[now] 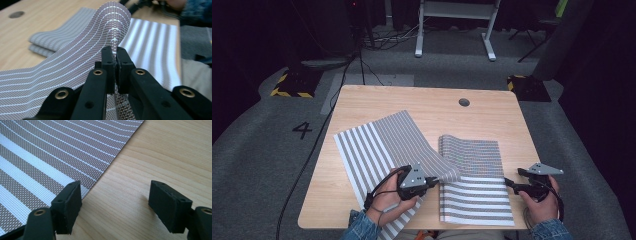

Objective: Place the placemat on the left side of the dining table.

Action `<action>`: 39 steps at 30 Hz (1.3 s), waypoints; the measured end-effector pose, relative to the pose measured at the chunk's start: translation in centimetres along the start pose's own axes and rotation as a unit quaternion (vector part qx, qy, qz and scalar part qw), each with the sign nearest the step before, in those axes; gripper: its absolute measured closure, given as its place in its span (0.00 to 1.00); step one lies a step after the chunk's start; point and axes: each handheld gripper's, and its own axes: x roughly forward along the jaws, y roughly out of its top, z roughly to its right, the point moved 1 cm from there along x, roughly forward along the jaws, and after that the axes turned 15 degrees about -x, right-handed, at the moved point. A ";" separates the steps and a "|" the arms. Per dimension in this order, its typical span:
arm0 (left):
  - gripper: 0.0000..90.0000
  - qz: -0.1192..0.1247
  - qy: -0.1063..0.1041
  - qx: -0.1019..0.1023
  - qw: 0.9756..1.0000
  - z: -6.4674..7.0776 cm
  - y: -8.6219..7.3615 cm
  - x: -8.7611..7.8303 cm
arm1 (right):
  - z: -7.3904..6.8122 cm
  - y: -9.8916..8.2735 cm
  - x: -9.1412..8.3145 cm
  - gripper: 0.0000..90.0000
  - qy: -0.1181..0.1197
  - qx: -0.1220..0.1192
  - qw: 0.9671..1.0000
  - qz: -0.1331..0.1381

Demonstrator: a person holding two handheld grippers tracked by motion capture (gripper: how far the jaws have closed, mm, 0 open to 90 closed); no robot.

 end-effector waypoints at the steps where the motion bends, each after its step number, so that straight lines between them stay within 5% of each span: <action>1: 0.97 -0.004 -0.006 0.003 1.000 0.3 -0.3 -0.1 | 0.0 0.0 0.0 0.30 0.000 0.000 1.000 0.000; 6: 0.96 -0.025 -0.009 0.015 1.000 1.0 -1.9 -0.8 | 0.0 0.0 0.0 0.30 0.000 0.000 1.000 0.000; 12: 0.95 -0.026 0.002 -0.005 1.000 0.1 -3.6 -2.3 | 0.0 0.0 0.0 0.30 0.000 0.000 1.000 0.000; 16: 0.90 -0.030 -0.012 -0.036 0.999 -0.3 -4.5 -3.2 | 0.0 0.0 0.0 0.30 0.000 0.000 1.000 0.000; 18: 0.81 -0.032 -0.026 -0.063 0.997 -0.2 -5.0 -3.5 | 0.0 0.0 0.0 0.30 0.000 0.000 1.000 0.000; 20: 0.60 -0.013 -0.025 -0.090 0.996 -0.1 -5.4 -3.8 | 0.0 0.0 0.0 0.30 0.000 0.000 1.000 0.000; 24: 0.39 -0.014 0.048 -0.087 0.995 -0.2 -6.1 -4.7 | 0.0 0.0 0.0 0.30 0.000 0.000 1.000 0.000; 28: 0.39 -0.022 0.106 -0.140 0.984 -0.7 -7.4 -6.0 | 0.0 0.0 0.0 0.30 0.000 0.000 1.000 0.000; 31: 0.38 -0.033 0.163 -0.149 0.975 -0.9 -8.4 -7.0 | 0.0 0.0 0.0 0.30 0.000 0.000 1.000 0.000; 34: 0.33 -0.043 0.204 -0.183 0.961 -0.9 -9.6 -8.2 | 0.0 0.0 0.0 0.30 0.000 0.000 1.000 0.000; 36: 0.33 -0.064 0.229 -0.215 0.947 -0.8 -10.2 -8.8 | 0.0 0.0 0.0 0.30 0.000 0.000 1.000 0.000; 37: 0.32 -0.072 0.238 -0.223 0.943 -0.8 -10.5 -9.0 | 0.0 0.0 0.0 0.30 0.000 0.000 1.000 0.000; 39: 0.32 -0.081 0.251 -0.227 0.937 -1.0 -11.1 -9.3 | 0.0 0.0 0.0 0.30 0.000 0.000 1.000 0.000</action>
